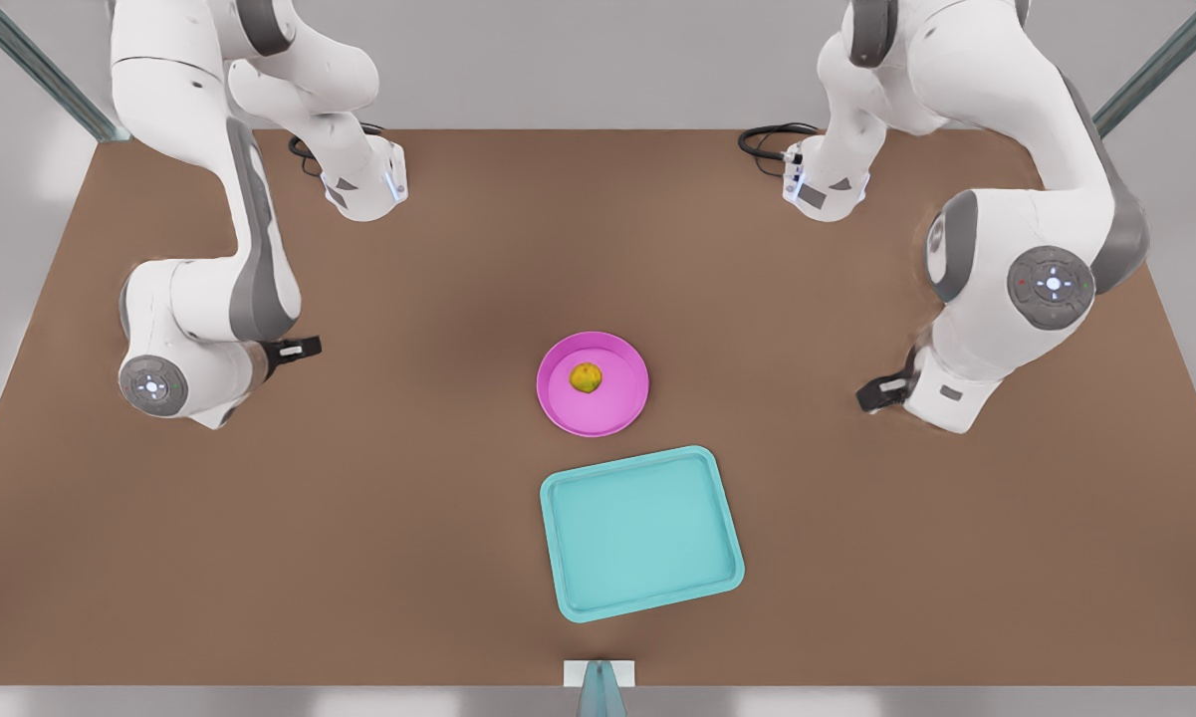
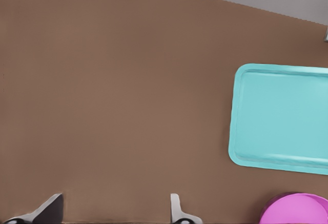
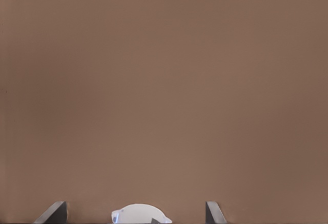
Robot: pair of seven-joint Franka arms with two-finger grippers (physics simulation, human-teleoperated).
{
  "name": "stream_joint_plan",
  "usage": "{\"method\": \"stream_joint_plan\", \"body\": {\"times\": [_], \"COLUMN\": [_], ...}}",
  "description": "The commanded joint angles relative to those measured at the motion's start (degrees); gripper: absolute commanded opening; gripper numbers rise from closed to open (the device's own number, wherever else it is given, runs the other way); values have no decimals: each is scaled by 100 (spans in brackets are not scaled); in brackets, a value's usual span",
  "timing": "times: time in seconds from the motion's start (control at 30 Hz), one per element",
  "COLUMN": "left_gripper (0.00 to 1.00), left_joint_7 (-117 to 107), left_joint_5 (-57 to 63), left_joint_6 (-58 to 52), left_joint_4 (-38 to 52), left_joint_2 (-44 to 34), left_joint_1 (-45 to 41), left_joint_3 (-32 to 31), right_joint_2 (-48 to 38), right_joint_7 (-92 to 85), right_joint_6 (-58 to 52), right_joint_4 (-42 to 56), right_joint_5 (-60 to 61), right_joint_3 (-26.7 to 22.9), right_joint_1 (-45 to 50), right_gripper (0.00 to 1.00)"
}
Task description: Place the orange on the plate with the left arm and the plate on the tray with the right arm
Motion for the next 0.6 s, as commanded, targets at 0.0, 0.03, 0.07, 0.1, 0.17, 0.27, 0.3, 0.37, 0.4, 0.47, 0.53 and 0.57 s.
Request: {"method": "stream_joint_plan", "body": {"times": [0.0, 0.03, 0.07, 0.1, 0.17, 0.27, 0.3, 0.37, 0.4, 0.47, 0.53, 0.57], "left_gripper": [100, 100, 100, 100, 100, 100, 100, 100, 100, 100, 100, 100], "left_joint_7": [2127, 2136, 2092, 1916, 1907, 1995, 1969, 1933, 1916, 1890, 1890, 1890], "left_joint_5": [552, 896, 905, 923, 949, 1142, 1116, 1089, 1107, 1151, 1169, 1169], "left_joint_6": [-1516, -858, -5, -91, -417, -364, -373, -514, -601, -1146, -1138, -1146], "left_joint_4": [224, -179, -1058, -1191, -1130, -1130, -1103, -848, -831, -576, -576, -576], "left_joint_2": [-193, -517, -966, -1125, -1037, -1037, -1011, -896, -958, -949, -923, -931], "left_joint_1": [1830, 2341, 2376, 2368, 2368, 2350, 2359, 2368, 2368, 2376, 2376, 2376], "left_joint_3": [-2156, -3020, -3091, -3091, -3038, -3038, -3038, -3038, -3038, -3029, -3029, -3029], "right_joint_2": [130, 192, 332, 517, 736, 965, 1131, 1405, 1519, 1703, 1862, 1897], "right_joint_7": [315, 315, 306, 306, 315, 306, 306, 315, 315, 315, 315, 315], "right_joint_6": [2439, 2817, 3221, 3573, 4382, 4593, 4698, 5111, 5120, 5129, 5138, 5129], "right_joint_4": [-560, -815, -1000, -1027, -1009, -869, -755, -719, -649, -561, -438, -376], "right_joint_5": [1207, 1462, 1875, 2068, 2279, 2508, 2622, 3140, 3510, 3721, 3756, 3747], "right_joint_3": [37, 55, 125, 160, 336, 477, 477, 477, 477, 486, 486, 486], "right_joint_1": [119, 155, 216, 304, 603, 910, 1103, 1455, 1640, 1763, 1877, 1886], "right_gripper": [100, 100, 100, 100, 100, 100, 100, 100, 100, 100, 100, 100]}}
